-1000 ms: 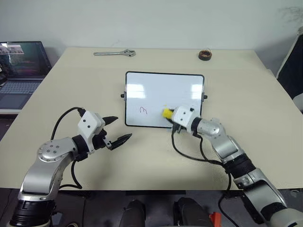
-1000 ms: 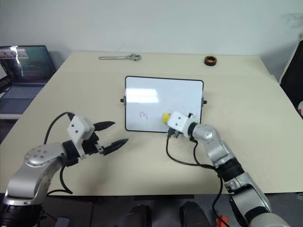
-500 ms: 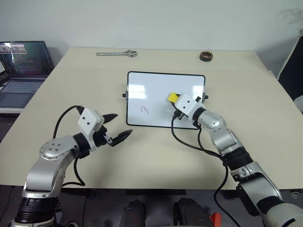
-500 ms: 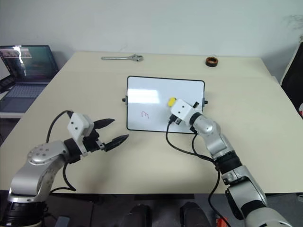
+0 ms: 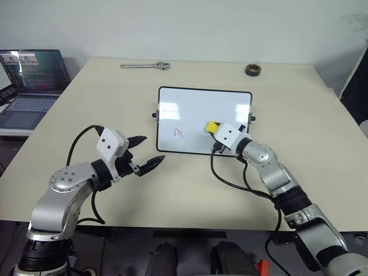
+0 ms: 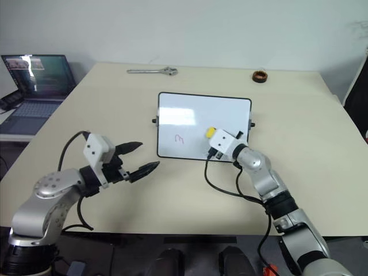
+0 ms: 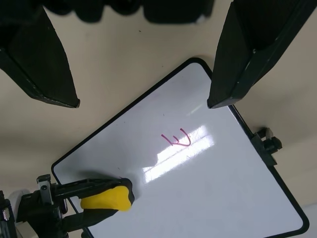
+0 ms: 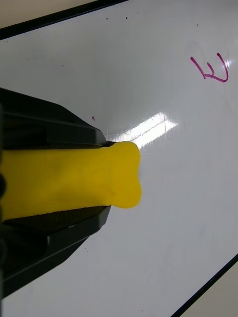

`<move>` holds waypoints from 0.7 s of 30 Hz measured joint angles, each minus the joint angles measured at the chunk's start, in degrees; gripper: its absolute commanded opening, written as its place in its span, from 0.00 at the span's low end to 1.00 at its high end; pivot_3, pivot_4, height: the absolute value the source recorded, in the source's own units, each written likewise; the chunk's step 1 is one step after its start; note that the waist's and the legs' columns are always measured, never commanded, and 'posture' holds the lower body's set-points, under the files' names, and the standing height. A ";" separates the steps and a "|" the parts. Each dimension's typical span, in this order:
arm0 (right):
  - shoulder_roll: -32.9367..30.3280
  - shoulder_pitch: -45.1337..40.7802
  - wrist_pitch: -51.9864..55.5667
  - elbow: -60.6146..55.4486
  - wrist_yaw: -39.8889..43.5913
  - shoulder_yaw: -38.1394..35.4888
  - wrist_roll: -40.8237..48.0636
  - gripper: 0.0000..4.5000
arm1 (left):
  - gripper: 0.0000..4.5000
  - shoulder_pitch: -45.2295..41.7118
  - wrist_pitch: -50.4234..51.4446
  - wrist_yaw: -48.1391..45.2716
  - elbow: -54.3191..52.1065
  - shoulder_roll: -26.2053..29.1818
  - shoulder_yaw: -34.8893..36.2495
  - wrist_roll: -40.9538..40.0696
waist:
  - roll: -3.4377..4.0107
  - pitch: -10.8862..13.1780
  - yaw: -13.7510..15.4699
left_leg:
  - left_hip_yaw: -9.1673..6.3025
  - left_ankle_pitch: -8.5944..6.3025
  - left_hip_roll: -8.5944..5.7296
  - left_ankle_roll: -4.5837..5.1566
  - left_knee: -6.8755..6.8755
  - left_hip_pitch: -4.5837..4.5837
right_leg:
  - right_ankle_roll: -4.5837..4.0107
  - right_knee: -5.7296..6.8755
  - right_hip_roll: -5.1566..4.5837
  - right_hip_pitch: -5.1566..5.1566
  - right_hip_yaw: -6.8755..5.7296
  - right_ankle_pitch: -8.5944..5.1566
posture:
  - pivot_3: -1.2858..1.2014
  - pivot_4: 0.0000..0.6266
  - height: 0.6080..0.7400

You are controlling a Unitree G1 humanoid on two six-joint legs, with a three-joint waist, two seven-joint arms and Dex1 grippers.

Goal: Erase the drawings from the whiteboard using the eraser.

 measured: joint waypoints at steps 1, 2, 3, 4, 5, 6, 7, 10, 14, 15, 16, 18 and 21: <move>-0.12 0.06 0.48 -0.42 0.60 0.00 0.00 0.26 | 1.00 -0.18 0.32 0.16 -0.15 0.00 0.00 -0.17 | 0.00 0.00 0.00 | 0.00 0.00 0.00 0.00 -0.01 0.00 | 0.00 0.00 0.00 0.00 0.00 0.00 | 0.52 0.24 1.00; -0.47 0.29 1.20 -1.23 1.76 0.08 0.00 0.26 | 1.00 -0.39 0.49 0.26 -0.18 0.00 0.00 -0.25 | 0.00 0.00 0.00 | 0.00 0.00 0.00 0.00 -0.01 0.00 | 0.00 -0.02 0.00 0.00 -0.01 0.00 | 0.52 0.24 1.00; -1.17 0.73 1.91 -2.23 3.49 0.60 0.00 0.26 | 1.00 -0.49 0.56 0.30 -0.19 0.00 0.00 -0.34 | -0.01 -0.01 -0.01 | 0.01 0.00 0.00 0.00 -0.02 0.00 | 0.00 -0.04 0.00 0.00 0.00 0.00 | 0.52 0.24 1.00; -1.56 1.22 2.55 -3.14 5.18 1.04 0.02 0.26 | 1.00 -0.54 0.62 0.32 -0.19 0.00 -0.01 -0.40 | -0.02 -0.02 -0.06 | 0.01 0.00 0.00 0.00 -0.03 0.00 | 0.00 -0.06 0.00 0.00 0.01 0.00 | 0.52 0.24 1.00; -2.01 1.99 3.29 -4.20 7.00 1.64 0.07 0.26 | 1.00 -0.58 0.65 0.32 -0.20 0.00 -0.01 -0.49 | -0.04 -0.03 -0.12 | 0.01 -0.01 0.01 0.00 -0.04 0.00 | -0.01 -0.07 0.00 0.00 0.01 0.00 | 0.52 0.24 1.00; -2.23 2.82 3.77 -5.11 8.32 2.20 0.11 0.26 | 1.00 -0.59 0.66 0.33 -0.20 0.01 -0.01 -0.51 | -0.05 -0.03 -0.14 | 0.02 -0.01 0.01 0.00 -0.04 0.00 | -0.01 -0.07 0.00 0.00 0.01 0.00 | 0.52 0.24 1.00; -2.23 3.40 4.24 -5.68 9.30 2.76 0.12 0.26 | 1.00 -0.58 0.67 0.32 -0.20 0.01 -0.01 -0.52 | -0.05 -0.03 -0.15 | 0.02 -0.01 0.01 0.00 -0.04 0.01 | 0.00 -0.07 0.00 -0.01 0.01 0.00 | 0.52 0.24 1.00; -1.70 3.57 4.55 -5.51 8.28 3.29 -0.05 0.26 | 1.00 -0.69 0.68 0.33 -0.19 0.02 0.00 -0.55 | -0.05 -0.03 -0.19 | 0.04 0.00 0.01 0.00 -0.04 0.06 | 0.03 -0.05 0.02 0.00 0.03 -0.02 | 0.52 0.24 1.00; -0.05 0.17 3.01 -2.29 -0.49 1.37 -1.13 0.26 | 1.00 -0.67 0.66 0.31 -0.19 0.03 0.00 -0.56 | -0.03 -0.02 -0.21 | 0.05 0.04 0.01 0.00 -0.03 0.08 | 0.07 -0.04 0.04 -0.01 0.05 0.00 | 0.52 0.24 1.00; -0.19 -0.63 2.97 -1.80 -1.83 0.18 -1.18 0.26 | 1.00 -0.55 0.63 0.30 -0.19 0.04 0.03 -0.56 | -0.04 -0.02 -0.09 | 0.03 0.05 0.01 0.00 -0.03 0.07 | 0.07 -0.05 0.04 0.00 0.03 0.00 | 0.52 0.24 1.00; -0.37 -1.29 2.95 -1.32 -2.71 -0.70 -1.17 0.26 | 1.00 -0.34 0.59 0.29 -0.18 0.05 0.06 -0.55 | -0.06 -0.03 0.03 | 0.03 0.05 0.00 -0.01 -0.03 0.07 | 0.07 -0.06 0.04 0.01 0.03 0.00 | 0.52 0.24 1.00; -0.48 -1.50 2.95 -1.12 -3.19 -1.47 -1.16 0.26 | 1.00 0.33 0.24 0.34 -0.07 0.04 0.07 -0.43 | -0.07 -0.04 0.08 | 0.04 0.04 0.00 0.00 -0.05 0.06 | 0.05 -0.11 0.03 0.01 0.05 0.01 | 0.52 0.24 1.00; -0.94 -0.70 3.07 -1.81 -1.83 -1.42 -1.16 0.25 | 1.00 1.20 -0.96 0.68 0.83 -0.01 0.19 0.19 | -0.07 -0.04 0.03 | 0.04 0.04 0.01 0.00 -0.08 0.03 | 0.04 -0.12 0.02 -0.01 0.04 0.01 | 0.52 0.24 1.00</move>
